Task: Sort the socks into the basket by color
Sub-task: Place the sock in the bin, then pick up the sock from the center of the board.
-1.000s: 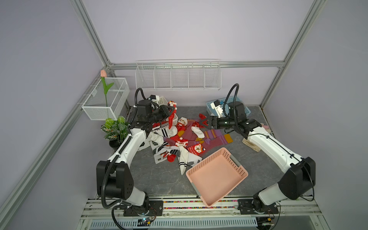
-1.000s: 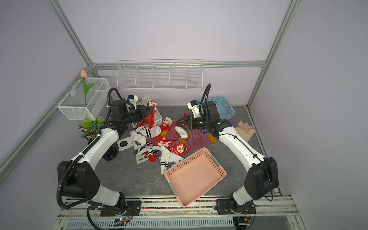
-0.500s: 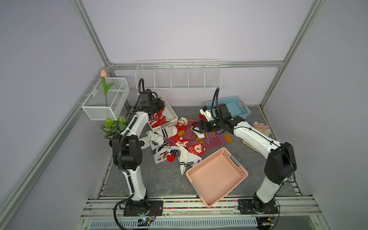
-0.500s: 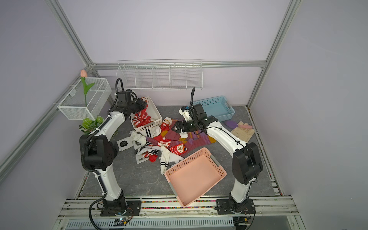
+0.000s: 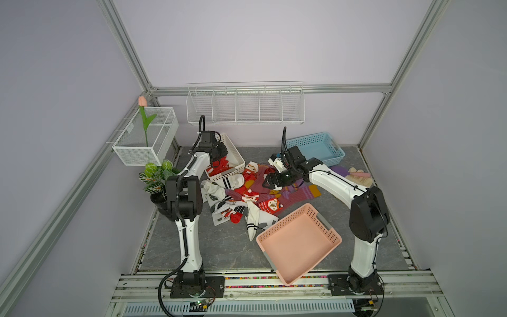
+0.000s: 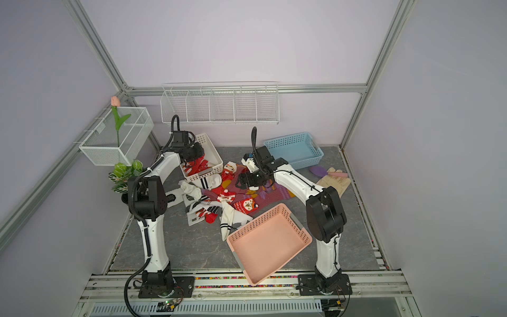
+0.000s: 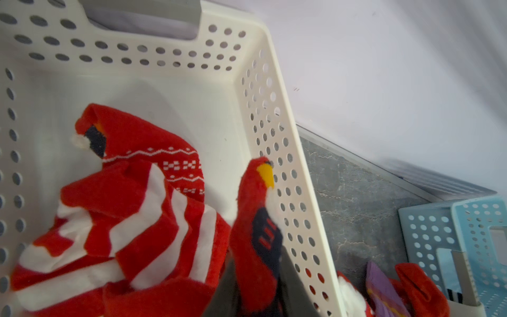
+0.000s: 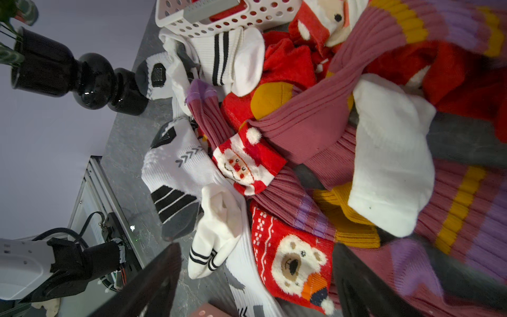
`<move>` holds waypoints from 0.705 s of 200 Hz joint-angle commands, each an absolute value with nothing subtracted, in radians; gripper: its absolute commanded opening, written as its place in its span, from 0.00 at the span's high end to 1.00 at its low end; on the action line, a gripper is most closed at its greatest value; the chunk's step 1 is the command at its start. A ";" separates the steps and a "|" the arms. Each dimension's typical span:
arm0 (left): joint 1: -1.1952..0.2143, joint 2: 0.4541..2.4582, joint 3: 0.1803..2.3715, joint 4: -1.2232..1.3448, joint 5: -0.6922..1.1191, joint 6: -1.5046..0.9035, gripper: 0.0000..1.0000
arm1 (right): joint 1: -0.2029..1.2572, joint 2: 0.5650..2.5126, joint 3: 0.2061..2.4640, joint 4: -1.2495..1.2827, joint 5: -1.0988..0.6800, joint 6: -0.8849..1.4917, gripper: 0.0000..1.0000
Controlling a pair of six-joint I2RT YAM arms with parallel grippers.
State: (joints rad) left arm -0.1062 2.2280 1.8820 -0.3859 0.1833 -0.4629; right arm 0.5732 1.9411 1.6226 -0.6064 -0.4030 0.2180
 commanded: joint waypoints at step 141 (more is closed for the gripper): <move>-0.101 2.041 1.713 -0.354 0.187 -0.466 0.40 | 0.630 2.028 1.568 -0.736 -0.308 0.142 0.12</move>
